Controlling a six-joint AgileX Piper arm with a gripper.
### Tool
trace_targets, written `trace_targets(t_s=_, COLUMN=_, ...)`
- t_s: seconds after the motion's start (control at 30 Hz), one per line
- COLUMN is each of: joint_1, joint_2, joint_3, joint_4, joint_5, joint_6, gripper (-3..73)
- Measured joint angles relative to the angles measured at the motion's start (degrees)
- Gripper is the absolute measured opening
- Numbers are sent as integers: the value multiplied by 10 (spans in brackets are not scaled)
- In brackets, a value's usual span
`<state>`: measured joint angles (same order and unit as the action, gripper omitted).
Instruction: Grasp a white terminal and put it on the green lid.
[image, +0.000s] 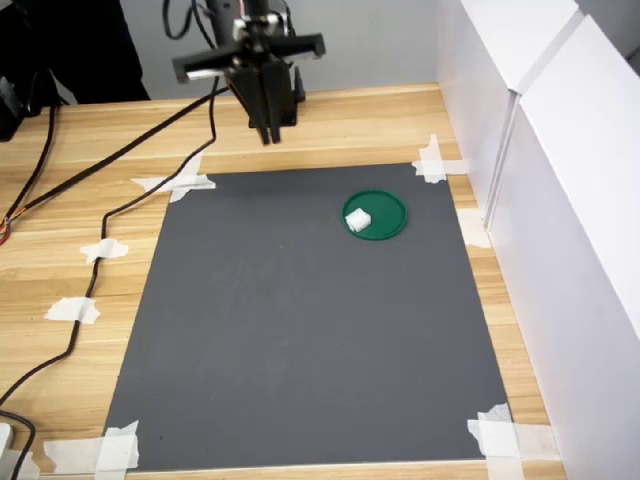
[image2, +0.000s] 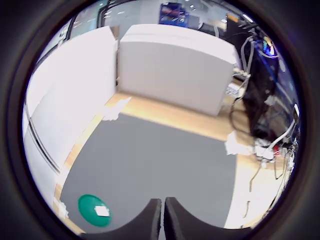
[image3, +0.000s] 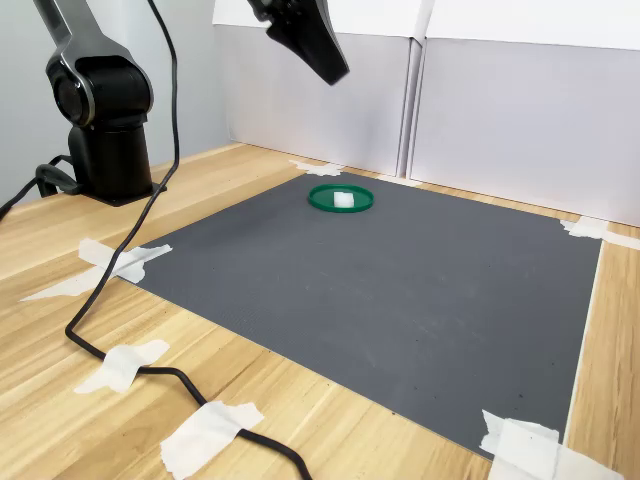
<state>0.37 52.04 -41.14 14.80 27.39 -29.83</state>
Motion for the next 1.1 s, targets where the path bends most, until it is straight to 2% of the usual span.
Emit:
trace_targets(t_s=0.13, joint_1=-38, joint_2=-101, joint_3=60, joint_4=-13, joint_5=-52, joint_6=1, gripper=-13)
trace_targets(t_s=0.27, joint_1=-55, joint_2=-212, joint_3=151, joint_4=-17, joint_5=-146, joint_6=12, gripper=-16)
trace_targets(t_s=0.4, joint_1=-55, joint_2=-298, joint_3=241, joint_4=-21, joint_5=-251, joint_6=86, gripper=-16)
trace_targets(t_s=0.47, joint_1=-55, joint_2=-336, joint_3=279, joint_4=-46, joint_5=-283, joint_6=127, gripper=-16)
trace_targets(t_s=0.57, joint_1=-55, joint_2=-381, joint_3=319, joint_4=-115, joint_5=-298, joint_6=182, gripper=-16)
trace_targets(t_s=0.63, joint_1=-55, joint_2=-405, joint_3=340, joint_4=-148, joint_5=-299, joint_6=222, gripper=-16)
trace_targets(t_s=0.77, joint_1=-55, joint_2=-429, joint_3=374, joint_4=-163, joint_5=-302, joint_6=292, gripper=-16)
trace_targets(t_s=1.1, joint_1=-55, joint_2=-439, joint_3=413, joint_4=-168, joint_5=-298, joint_6=314, gripper=-16)
